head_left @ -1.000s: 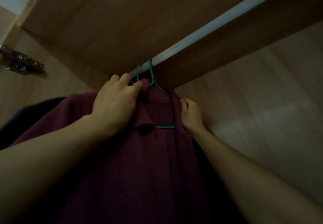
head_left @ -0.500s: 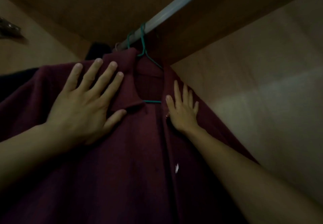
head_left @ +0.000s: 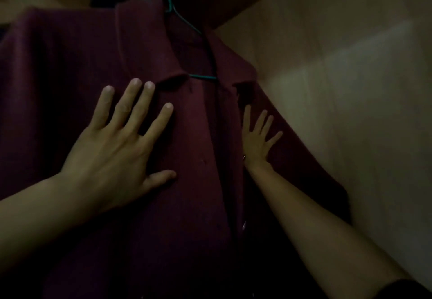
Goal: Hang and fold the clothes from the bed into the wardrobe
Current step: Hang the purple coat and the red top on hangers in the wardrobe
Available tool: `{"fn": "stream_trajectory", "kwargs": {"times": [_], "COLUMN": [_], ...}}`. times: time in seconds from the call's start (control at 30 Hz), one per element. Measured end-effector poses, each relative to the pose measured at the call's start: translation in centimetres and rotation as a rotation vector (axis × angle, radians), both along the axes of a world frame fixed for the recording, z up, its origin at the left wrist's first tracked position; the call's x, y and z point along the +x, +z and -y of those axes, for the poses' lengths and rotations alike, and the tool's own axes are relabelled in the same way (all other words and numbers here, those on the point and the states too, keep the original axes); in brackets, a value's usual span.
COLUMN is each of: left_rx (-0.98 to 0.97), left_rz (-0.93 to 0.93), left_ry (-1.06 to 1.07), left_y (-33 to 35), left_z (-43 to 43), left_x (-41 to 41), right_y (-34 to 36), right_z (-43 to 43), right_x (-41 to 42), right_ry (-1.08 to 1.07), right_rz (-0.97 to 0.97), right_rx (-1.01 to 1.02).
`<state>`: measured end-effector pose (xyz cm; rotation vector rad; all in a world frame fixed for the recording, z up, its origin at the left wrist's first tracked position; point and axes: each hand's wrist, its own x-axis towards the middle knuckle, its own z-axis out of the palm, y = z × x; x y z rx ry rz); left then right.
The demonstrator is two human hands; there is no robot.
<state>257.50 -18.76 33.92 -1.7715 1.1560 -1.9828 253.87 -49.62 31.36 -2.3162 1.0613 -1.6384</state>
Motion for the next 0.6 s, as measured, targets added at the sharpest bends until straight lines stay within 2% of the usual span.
{"fn": "stream_trajectory", "kwargs": {"times": [0.23,0.33,0.4,0.6], "left_rx": [0.137,0.109,0.081,0.092], "left_rz": [-0.099,-0.211,-0.204,-0.191], "left_ry": [0.047,0.196,0.264,0.261], "left_y": [-5.3,-4.9,-5.1,-6.1], "left_z": [-1.2,-0.9,-0.2,-0.2], "left_x": [1.2,1.9,2.4,0.8], "right_y": [-8.2,-8.5,-8.9,-11.1], "right_z": [-2.2,-2.7,-2.9,-6.5], "right_x": [-0.5,-1.7,-2.8,-7.3], "right_ry": [0.085,0.152,0.223,0.589], "right_rz": [-0.103,-0.212,-0.216,0.201], "right_rx": [0.148,0.171,0.161,0.174]}}
